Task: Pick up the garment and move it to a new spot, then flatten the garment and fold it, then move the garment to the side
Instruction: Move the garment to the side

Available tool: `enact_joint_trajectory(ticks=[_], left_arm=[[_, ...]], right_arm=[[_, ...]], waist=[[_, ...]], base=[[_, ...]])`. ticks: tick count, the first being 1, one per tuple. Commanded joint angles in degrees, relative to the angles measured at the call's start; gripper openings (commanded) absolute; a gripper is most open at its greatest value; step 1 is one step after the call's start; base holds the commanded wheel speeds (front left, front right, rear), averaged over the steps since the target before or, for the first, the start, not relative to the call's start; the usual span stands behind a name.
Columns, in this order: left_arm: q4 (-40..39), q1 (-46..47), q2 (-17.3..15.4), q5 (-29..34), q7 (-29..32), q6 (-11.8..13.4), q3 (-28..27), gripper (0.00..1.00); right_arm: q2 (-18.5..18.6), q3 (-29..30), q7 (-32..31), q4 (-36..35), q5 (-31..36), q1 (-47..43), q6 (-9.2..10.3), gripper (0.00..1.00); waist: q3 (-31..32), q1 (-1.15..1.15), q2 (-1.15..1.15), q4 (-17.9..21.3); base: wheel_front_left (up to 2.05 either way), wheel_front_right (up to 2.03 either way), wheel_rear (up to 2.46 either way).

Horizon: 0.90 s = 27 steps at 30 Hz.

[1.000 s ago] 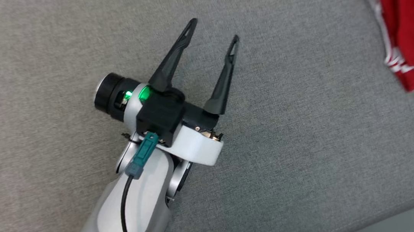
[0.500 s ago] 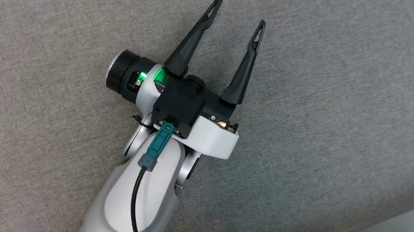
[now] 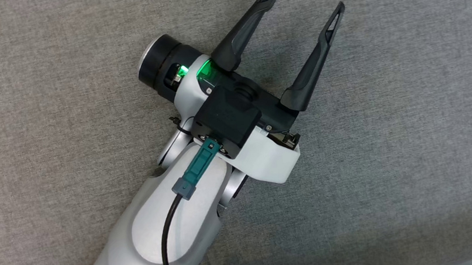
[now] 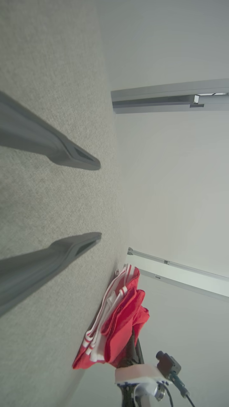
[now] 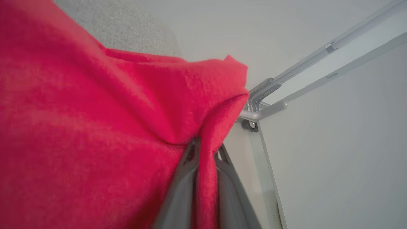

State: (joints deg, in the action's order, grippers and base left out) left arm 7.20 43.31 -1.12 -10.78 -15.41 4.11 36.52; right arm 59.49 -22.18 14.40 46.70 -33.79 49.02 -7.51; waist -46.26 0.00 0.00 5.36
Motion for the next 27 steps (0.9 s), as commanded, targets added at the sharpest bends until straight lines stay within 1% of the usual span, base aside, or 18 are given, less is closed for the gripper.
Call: enact_joint_trajectory(ticks=[1,5,8,12,16,21,24,27], left_arm=[[3.8,-1.2,-3.3,-0.5,0.6,0.8,-1.0,1.00],[3.8,-1.5,-3.5,-0.9,0.6,1.3,-1.1,1.00],[3.5,-2.3,-3.3,-1.2,0.6,1.5,-1.1,1.00],[2.7,-3.2,-2.5,-1.5,0.5,1.6,-1.4,1.00],[1.7,-4.7,-2.0,-1.9,0.4,1.8,-2.5,1.00],[0.8,-9.0,-2.0,-2.7,0.3,2.2,-5.7,1.00],[0.4,-12.3,-1.9,-2.2,0.3,2.4,-8.6,1.00],[-0.2,-16.3,-1.9,-1.9,0.3,2.5,-11.9,1.00]], right_arm=[[0.0,0.3,0.4,1.0,0.4,1.2,0.05,1.00],[-0.8,0.4,0.8,4.2,3.8,4.1,0.05,1.00],[-1.7,0.7,0.9,5.1,5.6,5.6,0.05,1.00],[-3.1,1.4,0.9,3.6,7.4,6.4,0.05,1.00],[-5.0,2.6,0.9,-0.5,8.2,5.9,0.05,1.00],[-9.6,5.6,0.8,-7.6,8.8,3.2,0.05,1.00],[-13.7,9.2,0.8,-12.5,8.5,0.0,0.05,1.00],[-18.6,12.9,0.8,-17.9,10.2,-5.0,0.05,1.00]], waist=[[-0.2,0.00,0.00,-0.3],[0.3,0.00,0.00,-0.8],[1.5,0.00,0.00,-0.9],[4.2,0.00,0.00,-0.7],[8.5,0.00,0.00,-0.4],[15.7,0.00,0.00,-0.2],[20.1,0.00,0.00,-0.4],[24.4,0.00,0.00,-0.7]], base=[[0.00,0.00,0.00],[0.00,0.00,0.00],[0.00,0.00,0.00],[0.00,0.00,0.00],[0.00,0.00,0.00],[0.00,0.00,0.00],[0.00,0.00,0.00],[0.00,0.00,0.00]])
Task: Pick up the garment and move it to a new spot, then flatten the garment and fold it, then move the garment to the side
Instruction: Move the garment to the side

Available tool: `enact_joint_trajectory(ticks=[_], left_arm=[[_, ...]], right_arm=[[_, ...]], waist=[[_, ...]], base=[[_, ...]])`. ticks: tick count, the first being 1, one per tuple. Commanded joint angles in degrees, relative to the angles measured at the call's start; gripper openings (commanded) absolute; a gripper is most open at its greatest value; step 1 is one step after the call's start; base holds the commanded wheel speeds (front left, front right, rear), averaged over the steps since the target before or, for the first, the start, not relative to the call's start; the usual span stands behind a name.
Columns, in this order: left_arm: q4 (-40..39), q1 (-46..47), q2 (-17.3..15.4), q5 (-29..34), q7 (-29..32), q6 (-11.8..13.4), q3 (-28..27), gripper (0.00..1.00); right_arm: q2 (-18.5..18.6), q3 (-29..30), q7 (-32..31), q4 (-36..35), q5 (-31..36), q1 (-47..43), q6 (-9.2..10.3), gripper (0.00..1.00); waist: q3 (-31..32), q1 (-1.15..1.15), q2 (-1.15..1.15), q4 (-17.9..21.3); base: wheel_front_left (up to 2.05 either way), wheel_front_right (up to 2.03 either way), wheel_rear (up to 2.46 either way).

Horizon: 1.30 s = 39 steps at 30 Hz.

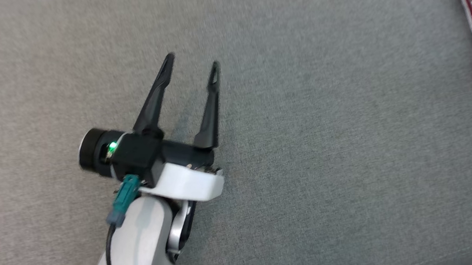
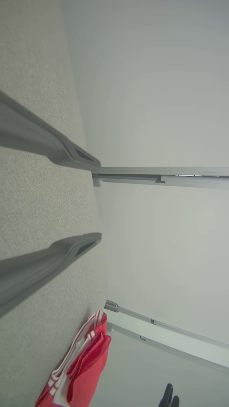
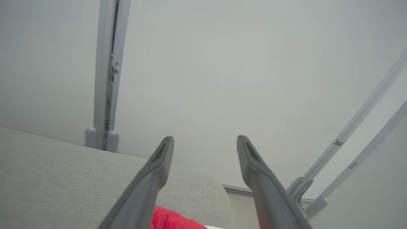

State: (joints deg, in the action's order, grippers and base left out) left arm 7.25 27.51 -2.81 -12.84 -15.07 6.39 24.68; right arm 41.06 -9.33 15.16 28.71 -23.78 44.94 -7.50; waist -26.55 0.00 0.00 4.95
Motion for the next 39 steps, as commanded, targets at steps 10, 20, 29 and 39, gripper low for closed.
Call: enact_joint_trajectory(ticks=[10,20,29,39], left_arm=[[-2.2,-14.0,-0.2,0.5,0.0,-0.3,-10.8,1.00],[-4.3,-21.8,-0.2,1.1,0.0,-0.5,-15.1,1.00],[-3.0,-25.3,-0.2,2.9,0.0,0.6,-15.1,1.00],[-2.7,-27.0,-0.2,3.6,0.0,2.3,-14.0,1.00]], right_arm=[[-17.1,7.4,0.0,-17.1,6.0,-20.1,0.03,1.00],[-27.1,8.8,0.0,-24.2,9.0,-31.4,0.03,1.00],[-31.0,10.2,0.0,-25.9,12.6,-37.4,0.03,1.00],[-33.3,8.5,0.0,-24.5,15.0,-38.8,0.03,1.00]], waist=[[15.2,0.00,0.00,-2.2],[19.8,0.00,0.00,-4.4],[22.1,0.00,0.00,-5.4],[22.7,0.00,0.00,-5.1]], base=[[0.00,0.00,0.00],[0.00,0.00,0.00],[0.00,0.00,0.00],[0.00,0.00,0.00]])
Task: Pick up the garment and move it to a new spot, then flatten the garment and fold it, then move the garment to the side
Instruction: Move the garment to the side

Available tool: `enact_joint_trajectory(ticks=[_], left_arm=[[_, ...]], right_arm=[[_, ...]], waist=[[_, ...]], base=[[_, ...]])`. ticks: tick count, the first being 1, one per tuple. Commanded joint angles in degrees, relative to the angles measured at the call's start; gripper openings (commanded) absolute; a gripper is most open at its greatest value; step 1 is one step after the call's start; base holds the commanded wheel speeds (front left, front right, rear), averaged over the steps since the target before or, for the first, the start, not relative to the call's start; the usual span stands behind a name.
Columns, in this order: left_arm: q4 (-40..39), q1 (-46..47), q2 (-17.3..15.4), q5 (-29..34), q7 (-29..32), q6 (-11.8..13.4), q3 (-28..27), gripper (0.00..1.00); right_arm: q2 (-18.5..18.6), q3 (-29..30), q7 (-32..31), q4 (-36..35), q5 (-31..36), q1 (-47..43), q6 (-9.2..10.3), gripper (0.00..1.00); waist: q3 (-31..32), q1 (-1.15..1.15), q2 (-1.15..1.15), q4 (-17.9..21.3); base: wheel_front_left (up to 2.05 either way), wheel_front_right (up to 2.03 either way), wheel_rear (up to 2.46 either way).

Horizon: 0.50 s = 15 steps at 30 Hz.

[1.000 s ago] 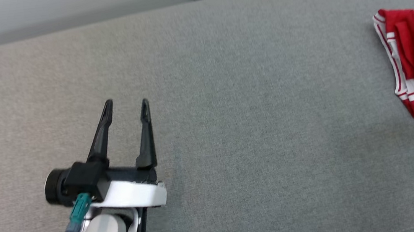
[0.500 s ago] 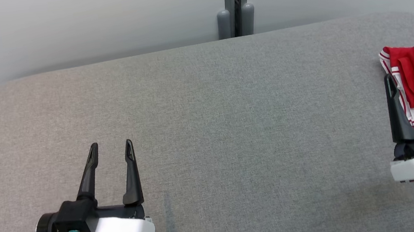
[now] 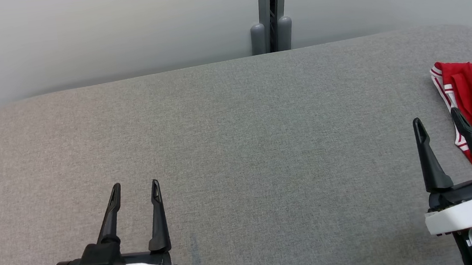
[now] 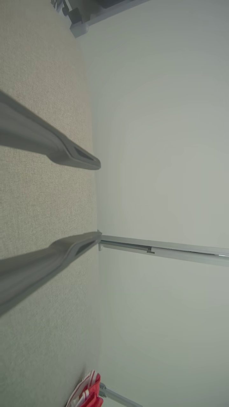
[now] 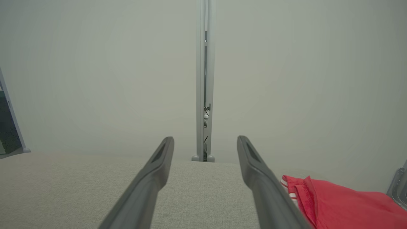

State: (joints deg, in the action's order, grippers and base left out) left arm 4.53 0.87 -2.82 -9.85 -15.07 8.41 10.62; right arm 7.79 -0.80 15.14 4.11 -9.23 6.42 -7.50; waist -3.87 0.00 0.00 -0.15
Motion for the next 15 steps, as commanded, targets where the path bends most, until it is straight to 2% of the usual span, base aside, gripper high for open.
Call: enact_joint_trajectory(ticks=[1,5,15], left_arm=[[0.0,-0.2,-0.2,0.6,0.0,0.5,0.1,1.00],[-0.3,0.0,-0.2,-0.1,0.0,1.3,0.2,1.00],[-0.6,1.0,-0.2,0.1,0.0,1.0,0.2,1.00]], right_arm=[[-0.1,-0.1,0.0,0.1,0.5,-0.3,0.03,1.00],[-0.6,-0.1,0.0,0.4,0.6,-0.3,0.03,1.00],[-0.5,-0.9,0.0,0.8,1.1,0.4,0.03,1.00]], waist=[[0.0,0.00,0.00,-0.1],[-0.1,0.00,0.00,-0.3],[-0.7,0.00,0.00,-0.8]], base=[[0.00,0.00,0.00],[0.00,0.00,0.00],[0.00,0.00,0.00]])
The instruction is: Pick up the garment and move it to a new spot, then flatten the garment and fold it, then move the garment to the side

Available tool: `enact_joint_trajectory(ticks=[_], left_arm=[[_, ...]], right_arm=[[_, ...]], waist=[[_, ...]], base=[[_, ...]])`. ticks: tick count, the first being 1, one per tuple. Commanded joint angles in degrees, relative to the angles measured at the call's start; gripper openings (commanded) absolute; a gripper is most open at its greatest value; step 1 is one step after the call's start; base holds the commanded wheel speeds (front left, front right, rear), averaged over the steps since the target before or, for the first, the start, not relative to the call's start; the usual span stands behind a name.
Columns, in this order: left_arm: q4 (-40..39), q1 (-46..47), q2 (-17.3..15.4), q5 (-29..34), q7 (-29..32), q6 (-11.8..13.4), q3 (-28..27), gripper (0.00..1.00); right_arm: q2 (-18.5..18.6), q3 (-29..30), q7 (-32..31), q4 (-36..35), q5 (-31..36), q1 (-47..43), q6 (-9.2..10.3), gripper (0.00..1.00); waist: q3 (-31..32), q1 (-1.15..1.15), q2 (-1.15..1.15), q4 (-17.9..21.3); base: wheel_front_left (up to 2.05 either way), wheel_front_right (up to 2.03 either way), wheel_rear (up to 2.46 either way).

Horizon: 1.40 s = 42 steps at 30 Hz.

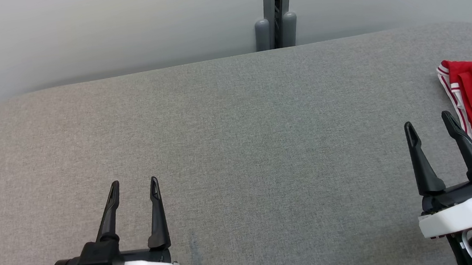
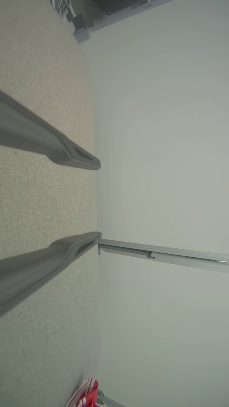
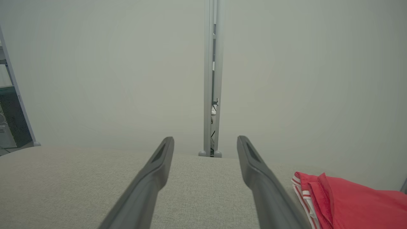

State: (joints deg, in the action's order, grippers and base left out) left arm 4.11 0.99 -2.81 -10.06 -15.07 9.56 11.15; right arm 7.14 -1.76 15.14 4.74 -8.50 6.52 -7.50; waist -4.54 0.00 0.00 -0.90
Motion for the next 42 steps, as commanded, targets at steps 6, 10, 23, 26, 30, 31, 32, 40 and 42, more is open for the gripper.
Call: enact_joint_trajectory(ticks=[6,10,23,26,30,31,32,40,42], left_arm=[[-0.2,0.7,-0.2,0.5,0.0,0.3,-0.6,1.00],[-0.4,0.6,-0.2,0.5,0.0,0.6,-0.5,1.00],[-0.1,0.8,-0.2,-0.2,0.0,0.1,-0.6,1.00],[0.5,0.6,-0.2,-1.1,0.0,-0.7,-0.4,1.00],[0.5,0.2,-0.3,-3.3,0.0,-2.5,-1.0,1.00],[0.7,0.0,-0.2,-3.6,0.0,-2.6,-1.3,1.00],[0.8,-0.2,-0.2,-3.8,0.0,-2.7,-1.5,1.00],[1.0,-0.4,-0.2,-5.9,0.0,-4.1,-3.3,1.00],[1.0,-0.3,-0.2,-6.0,0.0,-4.2,-3.7,1.00]], right_arm=[[0.3,-0.3,0.0,0.4,0.4,0.5,0.03,1.00],[0.3,-0.5,0.0,0.6,0.3,0.5,0.03,1.00],[0.1,-1.1,0.0,0.9,0.0,0.7,0.03,1.00],[0.1,-1.2,0.0,1.0,-0.1,0.8,0.03,1.00],[0.2,-1.4,0.0,1.0,-0.2,0.8,0.03,1.00],[0.2,-1.5,0.0,1.0,-0.2,0.7,0.03,1.00],[0.2,-1.5,0.0,1.0,-0.3,0.7,0.03,1.00],[0.3,-1.6,0.0,0.9,-0.3,0.8,0.03,1.00],[0.3,-1.6,0.0,0.9,-0.3,0.8,0.03,1.00]], waist=[[-0.1,0.00,0.00,-0.1],[0.0,0.00,0.00,-0.1],[-0.2,0.00,0.00,-0.4],[-0.2,0.00,0.00,-0.3],[-0.2,0.00,0.00,-0.3],[-0.1,0.00,0.00,-0.3],[-0.1,0.00,0.00,-0.3],[-0.3,0.00,0.00,-0.2],[-0.4,0.00,0.00,-0.2]], base=[[0.00,0.00,0.00],[0.00,0.00,0.00],[0.00,0.00,0.00],[0.00,0.00,0.00],[0.00,0.00,0.00],[0.00,0.00,0.00],[0.00,0.00,0.00],[0.00,0.00,0.00],[0.00,0.00,0.00]])
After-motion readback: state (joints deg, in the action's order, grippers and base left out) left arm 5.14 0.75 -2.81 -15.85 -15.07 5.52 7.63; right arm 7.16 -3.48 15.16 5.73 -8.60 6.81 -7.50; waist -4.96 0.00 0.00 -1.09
